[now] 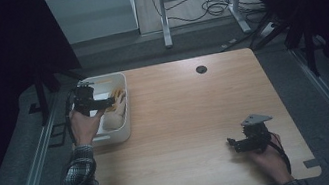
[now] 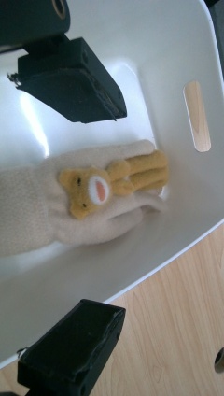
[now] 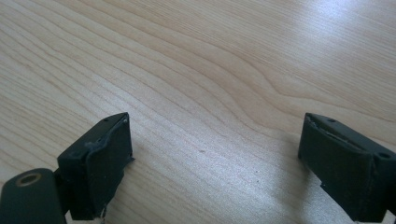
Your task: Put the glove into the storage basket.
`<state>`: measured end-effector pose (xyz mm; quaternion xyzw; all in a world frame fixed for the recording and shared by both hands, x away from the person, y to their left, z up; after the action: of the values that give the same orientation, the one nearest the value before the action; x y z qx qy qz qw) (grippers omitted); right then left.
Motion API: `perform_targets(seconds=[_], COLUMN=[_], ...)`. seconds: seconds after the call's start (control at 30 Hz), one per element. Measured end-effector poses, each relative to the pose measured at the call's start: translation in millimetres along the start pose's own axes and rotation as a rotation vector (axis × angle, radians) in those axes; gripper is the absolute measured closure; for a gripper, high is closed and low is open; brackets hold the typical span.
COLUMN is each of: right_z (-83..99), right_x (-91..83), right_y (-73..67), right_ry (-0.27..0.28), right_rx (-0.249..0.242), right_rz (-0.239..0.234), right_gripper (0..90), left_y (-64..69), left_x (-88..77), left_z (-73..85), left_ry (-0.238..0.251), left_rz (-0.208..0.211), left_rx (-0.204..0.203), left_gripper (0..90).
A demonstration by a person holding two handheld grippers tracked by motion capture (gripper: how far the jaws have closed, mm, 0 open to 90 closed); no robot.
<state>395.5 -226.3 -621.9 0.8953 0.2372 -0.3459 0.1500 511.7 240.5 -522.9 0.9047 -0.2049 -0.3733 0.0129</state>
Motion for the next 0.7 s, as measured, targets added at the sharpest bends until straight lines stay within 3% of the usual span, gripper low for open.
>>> perform_targets(seconds=[0.4, 0.7], right_z=[0.0, 0.0], right_x=[0.0, 0.0], right_y=[0.1, 0.1], right_ry=[0.0, 0.0], right_rx=[-0.001, -0.001], right_rz=[0.001, 0.001], right_gripper=[10.1, 10.1], left_y=[3.7, 10.9], left_x=[-18.2, -26.2], left_z=[12.1, 19.3], left_ry=[0.038, 0.05], left_rz=[0.05, 0.079], left_rx=[-0.015, 0.004], left_gripper=[4.6, 2.9])
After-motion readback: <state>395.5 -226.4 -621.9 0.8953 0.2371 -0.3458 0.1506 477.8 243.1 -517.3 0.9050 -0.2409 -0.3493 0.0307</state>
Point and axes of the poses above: each handheld gripper's, and its own axes: x roughly forward along the jaws, z roughly out of its underside, y roughly to its right, the point moved 10 cm from there along x, roughly forward along the jaws, and after that the axes turned 5 degrees about z, right-handed, at the moved point
